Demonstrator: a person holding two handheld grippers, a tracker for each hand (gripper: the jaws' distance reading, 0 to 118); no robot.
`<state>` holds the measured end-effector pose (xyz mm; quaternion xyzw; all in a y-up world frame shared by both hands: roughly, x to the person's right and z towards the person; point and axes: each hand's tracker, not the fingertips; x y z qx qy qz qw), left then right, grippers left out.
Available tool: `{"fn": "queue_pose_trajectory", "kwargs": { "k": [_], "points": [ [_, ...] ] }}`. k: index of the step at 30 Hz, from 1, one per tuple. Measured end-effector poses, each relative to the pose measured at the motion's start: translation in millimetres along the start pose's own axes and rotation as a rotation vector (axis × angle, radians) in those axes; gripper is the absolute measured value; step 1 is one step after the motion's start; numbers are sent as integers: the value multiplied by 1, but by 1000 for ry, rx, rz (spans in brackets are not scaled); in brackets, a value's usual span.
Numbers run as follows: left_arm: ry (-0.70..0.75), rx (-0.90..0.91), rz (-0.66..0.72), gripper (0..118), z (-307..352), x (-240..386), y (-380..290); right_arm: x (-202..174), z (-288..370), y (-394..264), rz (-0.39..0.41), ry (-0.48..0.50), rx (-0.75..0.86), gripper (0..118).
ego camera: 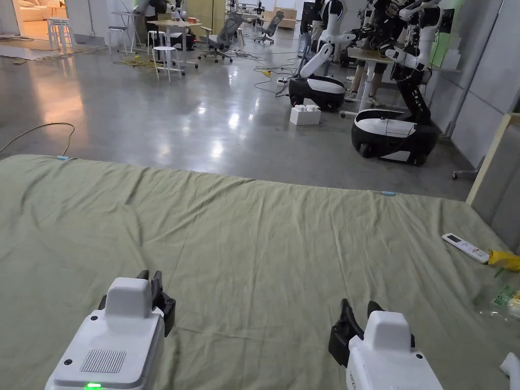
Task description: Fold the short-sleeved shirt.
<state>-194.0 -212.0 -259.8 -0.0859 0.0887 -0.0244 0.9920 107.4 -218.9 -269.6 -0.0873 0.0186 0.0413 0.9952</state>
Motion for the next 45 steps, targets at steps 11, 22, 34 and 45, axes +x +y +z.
{"fn": "queue_pose_trajectory", "kwargs": {
  "k": [11,22,34,45],
  "points": [
    [0,-8,-1,82,2,-6,-2,-4,1,-2,-1,-3,16,109],
    [-42,-21,81,100,1,-20,-3,-4,0,3,-56,0,32,118],
    [8,10,54,104,-1,-19,-6,3,-9,12,-95,-32,-10,118],
    [-2,34,34,104,0,-13,-1,11,-15,19,-192,-62,-123,118]
  ]
}}
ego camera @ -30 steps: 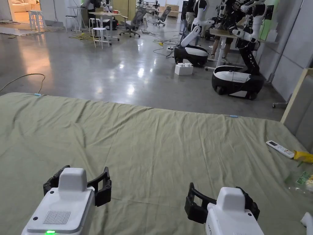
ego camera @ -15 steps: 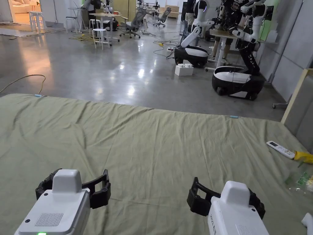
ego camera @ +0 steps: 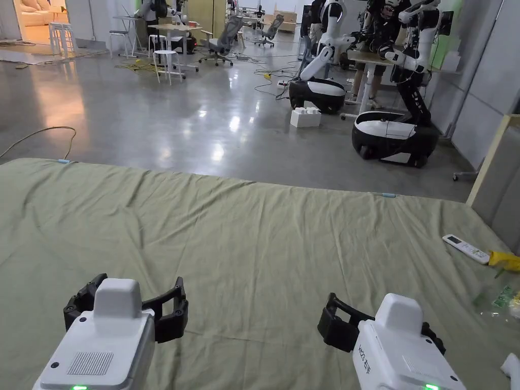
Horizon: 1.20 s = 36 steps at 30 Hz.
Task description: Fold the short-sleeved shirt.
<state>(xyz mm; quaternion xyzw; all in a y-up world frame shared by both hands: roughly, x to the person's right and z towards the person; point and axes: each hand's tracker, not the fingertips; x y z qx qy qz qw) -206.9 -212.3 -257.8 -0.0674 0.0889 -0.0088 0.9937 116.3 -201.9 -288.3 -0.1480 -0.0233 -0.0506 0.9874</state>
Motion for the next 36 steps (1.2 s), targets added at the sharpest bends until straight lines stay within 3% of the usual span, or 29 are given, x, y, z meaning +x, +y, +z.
{"fn": "queue_pose_trajectory", "kwargs": {
  "k": [9,36],
  "points": [
    [-13,-8,21,104,-1,1,0,-9,-4,3,18,-43,-57,118],
    [-14,-63,30,104,-8,-5,-2,-8,-7,10,9,-22,-66,118]
  ]
}}
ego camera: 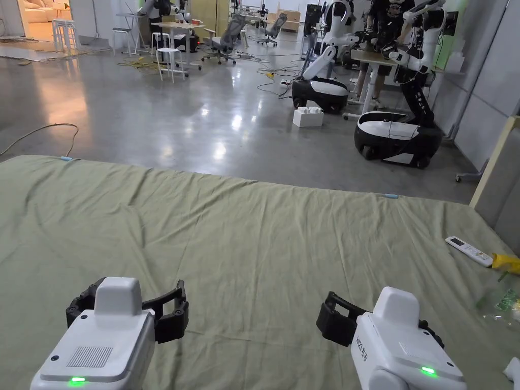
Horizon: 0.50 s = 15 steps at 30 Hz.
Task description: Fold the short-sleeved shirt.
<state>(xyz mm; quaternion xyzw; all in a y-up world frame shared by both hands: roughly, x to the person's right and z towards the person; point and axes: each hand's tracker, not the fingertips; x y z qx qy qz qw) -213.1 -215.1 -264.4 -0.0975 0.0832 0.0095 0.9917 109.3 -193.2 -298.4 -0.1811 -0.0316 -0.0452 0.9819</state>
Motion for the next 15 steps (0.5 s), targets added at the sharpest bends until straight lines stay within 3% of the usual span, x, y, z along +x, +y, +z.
{"fn": "queue_pose_trajectory", "kwargs": {
  "k": [6,12,15],
  "points": [
    [-5,-4,-3,104,0,0,-3,4,0,0,-33,-10,-4,118],
    [-8,7,-2,104,0,-1,-3,14,4,-4,-77,88,71,118],
    [-11,10,-4,104,0,0,-3,14,6,-7,-48,94,110,118]
  ]
}}
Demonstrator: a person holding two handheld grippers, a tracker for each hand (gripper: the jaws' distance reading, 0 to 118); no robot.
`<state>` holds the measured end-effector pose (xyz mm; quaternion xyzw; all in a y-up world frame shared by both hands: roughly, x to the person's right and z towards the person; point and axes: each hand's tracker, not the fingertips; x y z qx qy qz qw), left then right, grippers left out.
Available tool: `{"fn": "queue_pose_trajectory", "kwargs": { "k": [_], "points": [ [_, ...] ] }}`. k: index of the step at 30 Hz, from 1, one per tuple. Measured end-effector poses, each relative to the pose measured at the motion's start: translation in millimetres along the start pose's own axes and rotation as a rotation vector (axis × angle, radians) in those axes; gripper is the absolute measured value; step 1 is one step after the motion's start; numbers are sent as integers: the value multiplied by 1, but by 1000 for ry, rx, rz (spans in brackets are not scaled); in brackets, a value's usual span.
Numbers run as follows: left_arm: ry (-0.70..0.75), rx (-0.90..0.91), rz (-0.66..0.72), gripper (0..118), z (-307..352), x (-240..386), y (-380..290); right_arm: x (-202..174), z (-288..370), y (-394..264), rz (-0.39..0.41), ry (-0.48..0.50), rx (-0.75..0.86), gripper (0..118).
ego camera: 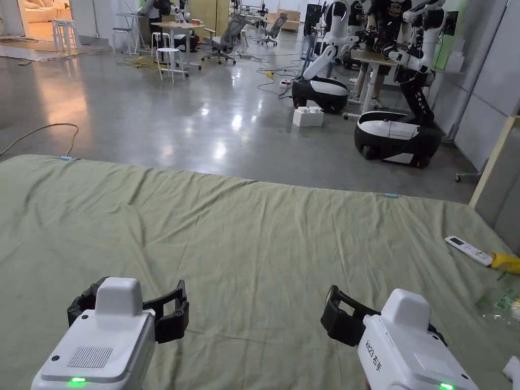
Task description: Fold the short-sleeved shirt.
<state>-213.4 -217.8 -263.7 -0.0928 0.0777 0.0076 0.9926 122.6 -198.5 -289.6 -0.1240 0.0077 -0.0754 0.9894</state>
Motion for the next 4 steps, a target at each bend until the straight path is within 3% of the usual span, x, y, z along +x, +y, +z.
{"fn": "queue_pose_trajectory", "kwargs": {
  "k": [4],
  "points": [
    [-2,5,0,104,0,0,0,-6,-2,-3,52,-50,20,118]
  ]
}}
